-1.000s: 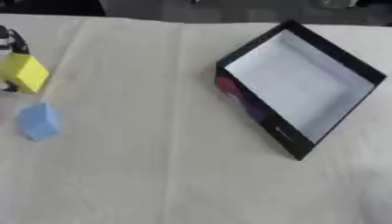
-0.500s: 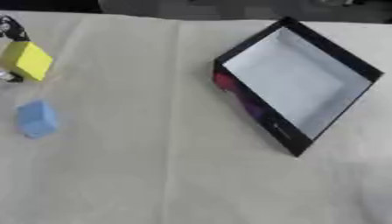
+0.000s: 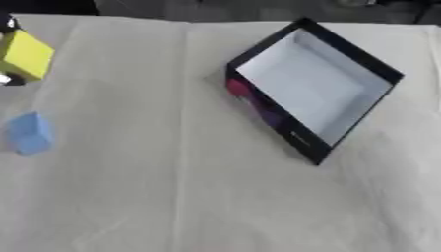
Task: Pick up the objects with one hand, pass them to the other hand, and then place them into the box on the other side of the table.
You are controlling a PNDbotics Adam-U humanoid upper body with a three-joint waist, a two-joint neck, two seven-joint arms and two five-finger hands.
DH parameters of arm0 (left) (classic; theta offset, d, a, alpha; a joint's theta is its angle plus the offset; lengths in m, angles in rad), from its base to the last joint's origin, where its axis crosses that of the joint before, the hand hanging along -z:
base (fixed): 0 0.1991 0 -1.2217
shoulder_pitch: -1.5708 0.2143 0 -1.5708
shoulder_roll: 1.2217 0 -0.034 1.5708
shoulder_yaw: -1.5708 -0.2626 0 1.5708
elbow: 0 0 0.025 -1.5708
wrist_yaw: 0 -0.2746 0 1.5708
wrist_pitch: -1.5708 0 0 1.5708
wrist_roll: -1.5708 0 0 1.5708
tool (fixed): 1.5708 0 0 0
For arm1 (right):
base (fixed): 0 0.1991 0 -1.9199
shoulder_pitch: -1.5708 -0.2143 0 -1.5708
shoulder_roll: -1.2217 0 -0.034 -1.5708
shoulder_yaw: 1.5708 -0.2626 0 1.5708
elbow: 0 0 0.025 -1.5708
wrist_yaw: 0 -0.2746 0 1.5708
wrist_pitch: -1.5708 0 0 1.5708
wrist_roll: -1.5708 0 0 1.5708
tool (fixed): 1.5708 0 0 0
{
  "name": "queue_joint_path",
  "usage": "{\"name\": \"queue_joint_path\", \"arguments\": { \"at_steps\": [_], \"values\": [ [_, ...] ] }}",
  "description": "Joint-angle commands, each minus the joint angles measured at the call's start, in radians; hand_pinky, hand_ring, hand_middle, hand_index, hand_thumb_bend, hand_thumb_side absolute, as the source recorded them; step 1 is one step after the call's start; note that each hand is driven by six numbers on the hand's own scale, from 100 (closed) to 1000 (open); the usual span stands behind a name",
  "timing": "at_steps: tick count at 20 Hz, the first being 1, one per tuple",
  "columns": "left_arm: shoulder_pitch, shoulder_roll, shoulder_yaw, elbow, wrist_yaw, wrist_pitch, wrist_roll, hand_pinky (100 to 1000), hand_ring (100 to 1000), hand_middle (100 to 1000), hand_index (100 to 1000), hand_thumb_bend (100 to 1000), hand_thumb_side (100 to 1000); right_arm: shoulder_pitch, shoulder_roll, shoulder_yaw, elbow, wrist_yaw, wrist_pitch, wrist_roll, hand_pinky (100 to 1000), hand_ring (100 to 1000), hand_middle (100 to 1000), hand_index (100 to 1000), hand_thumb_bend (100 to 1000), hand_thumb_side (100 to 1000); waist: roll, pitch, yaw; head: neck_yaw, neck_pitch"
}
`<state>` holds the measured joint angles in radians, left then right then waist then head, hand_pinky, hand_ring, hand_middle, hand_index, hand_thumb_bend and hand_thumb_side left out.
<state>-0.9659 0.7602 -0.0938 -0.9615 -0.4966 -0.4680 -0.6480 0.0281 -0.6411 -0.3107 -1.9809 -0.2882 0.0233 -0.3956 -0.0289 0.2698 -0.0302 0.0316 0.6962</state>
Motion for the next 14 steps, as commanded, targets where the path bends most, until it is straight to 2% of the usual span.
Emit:
{"name": "queue_joint_path", "arguments": {
  "at_steps": [1, 6, 14],
  "values": [
    [-0.004, 0.009, -0.011, -0.060, 0.045, -0.007, -0.027, 756, 609, 503, 498, 100, 113, -0.035, -0.101, 0.010, -0.019, -0.012, 0.001, 0.023, 756, 952, 910, 992, 100, 337, -0.013, -0.040, 0.000, -0.012, 0.008],
    [0.014, -0.031, -0.026, -0.122, 0.084, 0.025, -0.006, 756, 607, 503, 497, 100, 120, -0.121, -0.188, 0.047, -0.019, -0.021, 0.039, 0.070, 761, 958, 918, 992, 100, 269, -0.015, -0.049, 0.001, -0.033, 0.019],
    [0.054, -0.102, -0.056, -0.205, 0.086, 0.058, 0.084, 754, 605, 501, 496, 100, 123, -0.256, -0.248, 0.127, -0.019, -0.008, 0.124, 0.165, 770, 965, 927, 993, 100, 197, -0.024, -0.060, 0.007, -0.056, 0.036]
  ]
}}
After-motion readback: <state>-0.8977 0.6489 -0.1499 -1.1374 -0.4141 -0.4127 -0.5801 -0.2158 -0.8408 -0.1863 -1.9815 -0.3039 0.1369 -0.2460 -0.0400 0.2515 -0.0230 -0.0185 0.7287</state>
